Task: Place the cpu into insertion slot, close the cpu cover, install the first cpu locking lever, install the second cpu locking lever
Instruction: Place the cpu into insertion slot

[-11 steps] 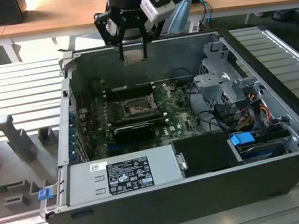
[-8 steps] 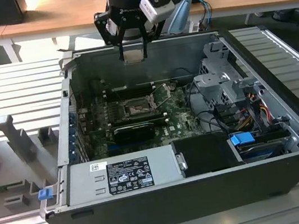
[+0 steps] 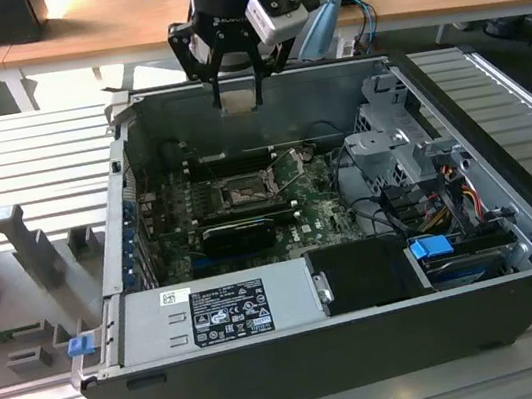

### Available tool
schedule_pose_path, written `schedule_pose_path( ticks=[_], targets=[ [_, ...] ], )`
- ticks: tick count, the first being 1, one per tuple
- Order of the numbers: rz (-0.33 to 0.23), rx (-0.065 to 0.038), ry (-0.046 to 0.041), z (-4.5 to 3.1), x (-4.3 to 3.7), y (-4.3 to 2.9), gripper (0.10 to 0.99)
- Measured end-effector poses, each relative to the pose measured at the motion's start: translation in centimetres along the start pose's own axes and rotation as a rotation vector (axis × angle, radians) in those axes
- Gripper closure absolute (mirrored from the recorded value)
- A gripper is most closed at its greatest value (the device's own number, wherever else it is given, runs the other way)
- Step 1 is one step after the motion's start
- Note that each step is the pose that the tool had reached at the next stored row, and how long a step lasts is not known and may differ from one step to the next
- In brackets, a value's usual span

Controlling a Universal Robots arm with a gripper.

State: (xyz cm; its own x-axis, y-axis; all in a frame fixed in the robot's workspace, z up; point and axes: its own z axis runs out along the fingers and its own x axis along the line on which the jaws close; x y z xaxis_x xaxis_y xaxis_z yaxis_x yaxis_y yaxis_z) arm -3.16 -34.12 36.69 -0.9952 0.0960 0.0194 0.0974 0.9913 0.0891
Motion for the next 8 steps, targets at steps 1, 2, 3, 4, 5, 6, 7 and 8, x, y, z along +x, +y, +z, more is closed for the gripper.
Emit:
schedule_pose_path(
  ticks=[1,2,3,4,5,6,7,8],
  targets=[
    [0.001,0.001,-0.0002,0.01,0.00,-0.01,0.553],
    [0.003,0.001,-0.0004,0.02,0.00,-0.01,0.553],
    [0.005,0.001,-0.0006,0.03,0.00,-0.01,0.553],
    [0.008,0.001,-0.0008,0.03,0.00,-0.01,0.553],
    [0.013,0.001,-0.0013,0.03,0.00,-0.01,0.553],
    [0.019,0.001,-0.0018,0.04,0.00,-0.01,0.553],
    [0.023,0.001,-0.0021,0.05,0.00,-0.01,0.553],
    [0.027,0.001,-0.0025,0.05,0.00,-0.01,0.553]
  ],
)
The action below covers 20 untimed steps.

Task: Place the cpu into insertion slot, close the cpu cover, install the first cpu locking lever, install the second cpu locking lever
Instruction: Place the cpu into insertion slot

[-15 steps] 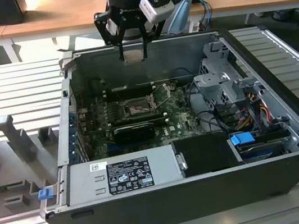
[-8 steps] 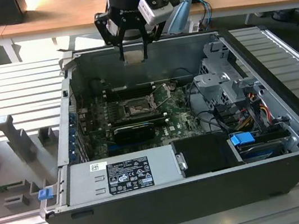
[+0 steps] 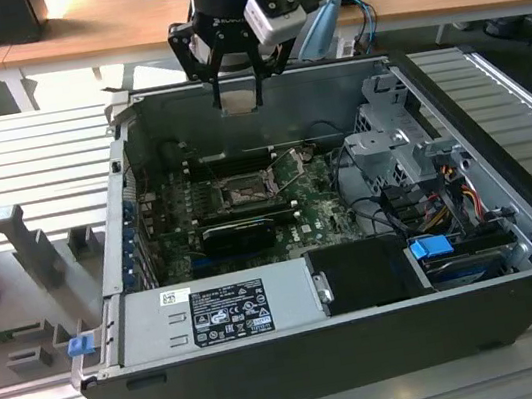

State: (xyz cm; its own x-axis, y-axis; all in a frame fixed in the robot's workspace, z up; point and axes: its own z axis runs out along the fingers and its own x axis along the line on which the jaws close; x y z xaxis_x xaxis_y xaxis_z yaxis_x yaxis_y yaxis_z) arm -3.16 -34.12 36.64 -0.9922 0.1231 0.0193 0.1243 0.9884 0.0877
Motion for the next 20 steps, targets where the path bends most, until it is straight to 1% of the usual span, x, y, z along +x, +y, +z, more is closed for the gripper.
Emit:
schedule_pose_path(
  ticks=[6,9,12,16,18,20],
  targets=[
    [0.018,0.000,-0.0016,0.02,0.00,0.00,0.553],
    [0.038,-0.001,-0.0036,0.05,0.00,0.00,0.553],
    [0.072,0.001,-0.0069,0.10,0.00,-0.01,0.553],
    [0.171,0.000,-0.0154,0.19,0.00,-0.02,0.553],
    [0.190,-0.001,-0.0170,0.20,0.05,-0.02,0.553],
    [0.195,-0.001,-0.0175,0.20,0.13,-0.03,0.553]
  ],
)
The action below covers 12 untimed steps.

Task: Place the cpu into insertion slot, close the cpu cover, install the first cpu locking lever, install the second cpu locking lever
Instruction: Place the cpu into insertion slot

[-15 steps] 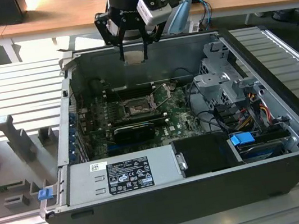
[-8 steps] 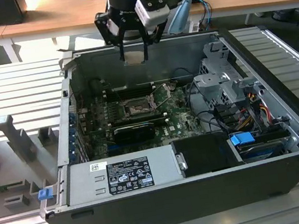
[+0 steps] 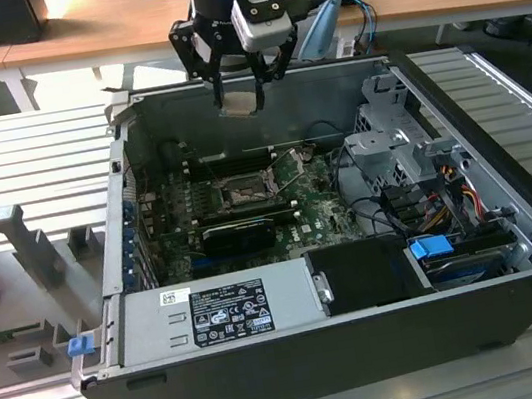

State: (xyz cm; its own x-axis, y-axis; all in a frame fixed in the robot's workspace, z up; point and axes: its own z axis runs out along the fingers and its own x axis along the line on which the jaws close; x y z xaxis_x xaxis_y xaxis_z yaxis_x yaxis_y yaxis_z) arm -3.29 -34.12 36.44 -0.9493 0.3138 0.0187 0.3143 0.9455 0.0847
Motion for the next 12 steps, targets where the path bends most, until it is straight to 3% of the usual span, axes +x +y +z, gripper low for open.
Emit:
schedule_pose_path(
  ticks=[12],
  targets=[
    [0.115,-0.002,-0.0098,0.05,0.03,-0.02,0.553]
  ],
)
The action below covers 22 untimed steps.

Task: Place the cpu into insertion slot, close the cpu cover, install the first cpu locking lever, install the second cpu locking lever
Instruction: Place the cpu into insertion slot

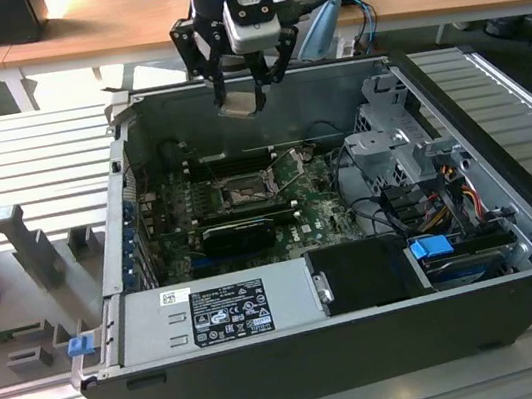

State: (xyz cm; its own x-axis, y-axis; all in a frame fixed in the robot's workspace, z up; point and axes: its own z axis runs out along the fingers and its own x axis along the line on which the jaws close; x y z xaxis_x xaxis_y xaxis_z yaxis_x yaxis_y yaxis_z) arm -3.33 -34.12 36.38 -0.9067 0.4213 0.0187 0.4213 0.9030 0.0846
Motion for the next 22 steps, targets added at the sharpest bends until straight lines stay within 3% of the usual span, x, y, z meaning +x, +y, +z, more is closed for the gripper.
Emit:
schedule_pose_path(
  ticks=[14,22],
  targets=[
    [0.128,-0.002,-0.0114,0.09,0.00,-0.01,0.553],
    [0.254,-0.004,-0.0220,0.11,0.00,-0.01,0.553]
  ],
)
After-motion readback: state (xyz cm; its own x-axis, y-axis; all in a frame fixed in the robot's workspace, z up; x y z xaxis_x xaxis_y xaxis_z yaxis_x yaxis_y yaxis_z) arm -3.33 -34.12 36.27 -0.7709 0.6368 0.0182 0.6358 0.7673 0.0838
